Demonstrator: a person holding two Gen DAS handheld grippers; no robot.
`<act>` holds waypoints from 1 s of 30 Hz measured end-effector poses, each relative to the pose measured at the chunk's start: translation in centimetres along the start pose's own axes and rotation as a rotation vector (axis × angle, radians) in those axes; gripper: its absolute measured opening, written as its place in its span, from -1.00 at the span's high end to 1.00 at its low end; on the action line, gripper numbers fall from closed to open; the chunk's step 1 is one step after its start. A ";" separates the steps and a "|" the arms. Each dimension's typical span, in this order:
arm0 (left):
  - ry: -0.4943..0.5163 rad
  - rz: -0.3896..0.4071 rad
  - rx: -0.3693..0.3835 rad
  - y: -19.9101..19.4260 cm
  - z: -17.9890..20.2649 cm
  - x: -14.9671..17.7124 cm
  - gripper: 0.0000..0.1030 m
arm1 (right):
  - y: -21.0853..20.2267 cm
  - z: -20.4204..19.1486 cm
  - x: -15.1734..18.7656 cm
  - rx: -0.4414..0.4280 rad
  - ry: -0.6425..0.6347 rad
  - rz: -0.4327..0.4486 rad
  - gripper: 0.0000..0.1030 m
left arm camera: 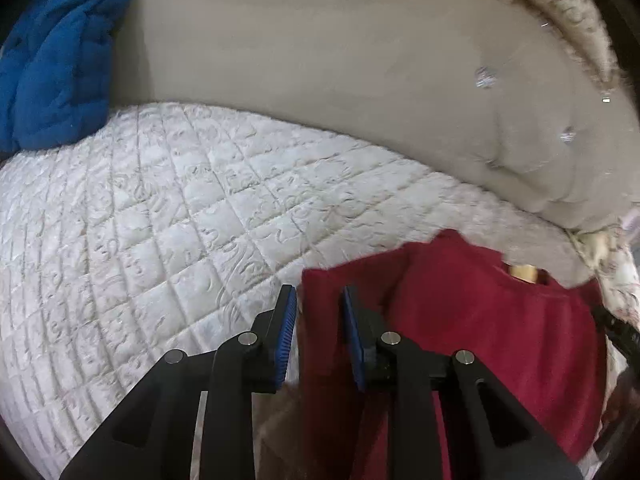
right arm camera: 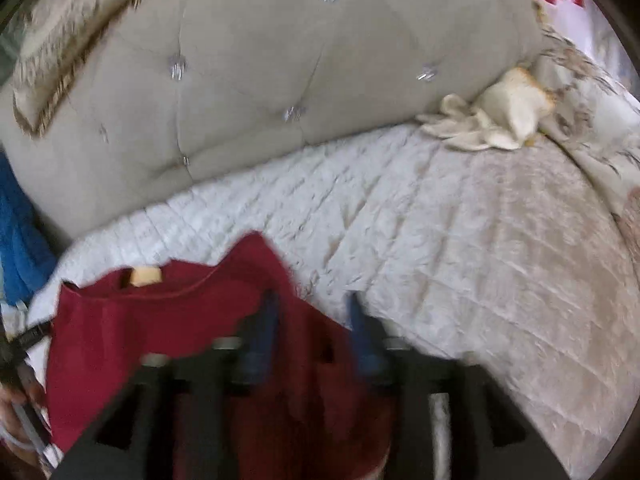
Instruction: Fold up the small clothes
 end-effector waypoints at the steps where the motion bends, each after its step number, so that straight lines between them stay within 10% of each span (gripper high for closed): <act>1: 0.003 -0.006 0.016 -0.7 0.1 0.1 0.94 | -0.9 -0.2 -0.1 0.000 0.000 0.012 -0.04; 9: 0.047 -0.033 0.032 -5.7 0.2 5.1 0.74 | -1.8 -13.4 2.1 -0.248 -0.298 -0.043 -0.04; 16: 0.025 -0.016 0.029 -6.5 -0.7 8.3 0.67 | 3.9 -26.1 4.7 -0.301 -0.518 -0.110 0.15; 30: -0.035 0.016 0.099 -5.5 -2.4 9.2 0.41 | 11.1 -32.2 5.2 -0.217 -0.557 -0.149 0.14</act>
Point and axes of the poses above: each gripper's, at about its wrist camera, not at the fingertips, and y roughly the way its jaws point, z to its right, x to its underside, the point moved 4 cm from there along y, roughly the way its jaws point, and after that the axes turned 7 degrees about -y, right-handed, at the moved point
